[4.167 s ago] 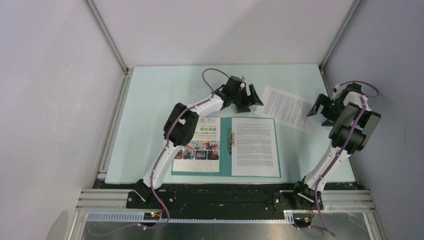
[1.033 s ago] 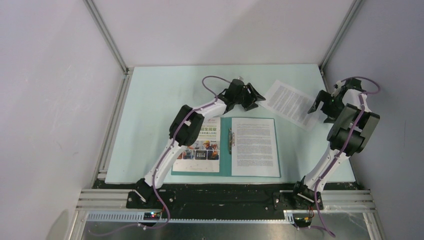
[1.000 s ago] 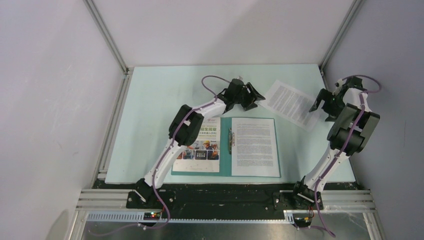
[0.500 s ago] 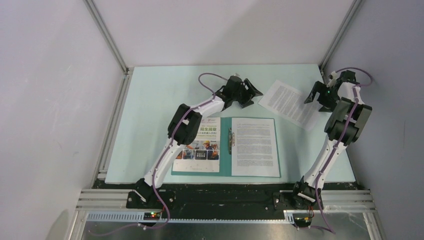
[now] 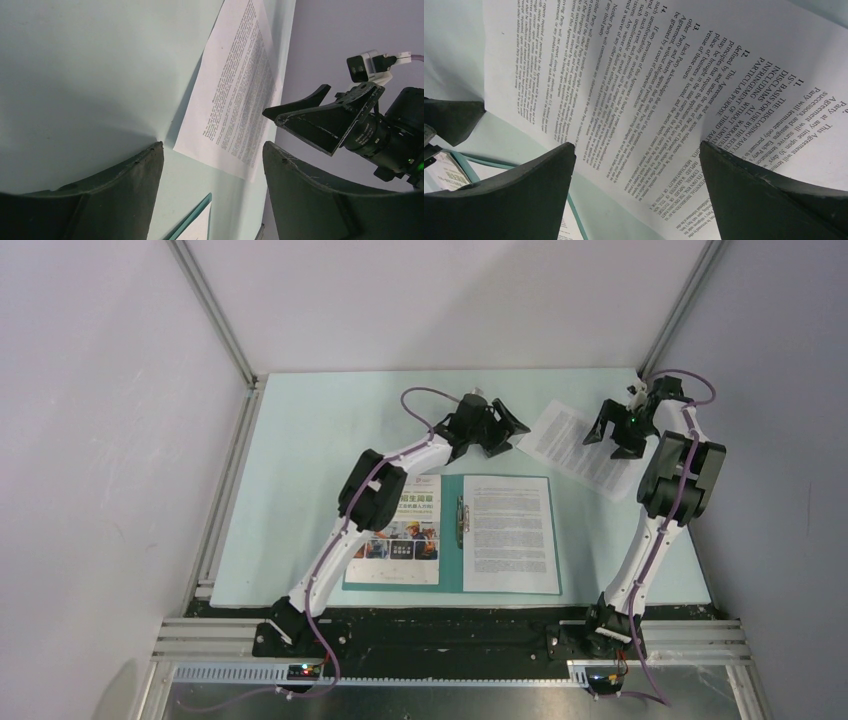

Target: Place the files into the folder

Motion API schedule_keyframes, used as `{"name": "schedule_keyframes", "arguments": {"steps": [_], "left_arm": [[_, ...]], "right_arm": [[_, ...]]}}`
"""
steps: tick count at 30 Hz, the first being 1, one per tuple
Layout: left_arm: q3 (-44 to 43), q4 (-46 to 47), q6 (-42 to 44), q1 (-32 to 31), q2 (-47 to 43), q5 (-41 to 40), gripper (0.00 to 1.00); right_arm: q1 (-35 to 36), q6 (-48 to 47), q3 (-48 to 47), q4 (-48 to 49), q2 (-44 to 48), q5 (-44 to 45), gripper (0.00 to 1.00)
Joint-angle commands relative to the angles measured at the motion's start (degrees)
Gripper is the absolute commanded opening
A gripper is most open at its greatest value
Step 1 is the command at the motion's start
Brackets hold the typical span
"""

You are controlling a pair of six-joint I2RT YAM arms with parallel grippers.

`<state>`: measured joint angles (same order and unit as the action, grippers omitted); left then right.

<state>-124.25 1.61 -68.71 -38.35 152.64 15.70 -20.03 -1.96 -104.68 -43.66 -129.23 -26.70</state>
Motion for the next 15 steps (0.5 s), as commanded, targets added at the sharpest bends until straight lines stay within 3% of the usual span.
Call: {"name": "schedule_keyframes", "arguments": {"steps": [1,9,15], "left_arm": [[-3.1,0.3,-0.1,-1.0,2.4,-0.2,0.79],[-7.6,1.6,-2.8,-3.3,5.7,-1.9,0.77],[-8.7,3.9,-5.2,-3.7,7.2,-2.3,0.65]], "right_arm": [[0.3,-0.1,1.1,-0.7,0.1,-1.1,0.99],[0.3,0.4,2.3,-1.0,1.1,-1.5,0.99],[0.6,1.7,4.2,-0.4,2.1,-2.8,0.99]]}}
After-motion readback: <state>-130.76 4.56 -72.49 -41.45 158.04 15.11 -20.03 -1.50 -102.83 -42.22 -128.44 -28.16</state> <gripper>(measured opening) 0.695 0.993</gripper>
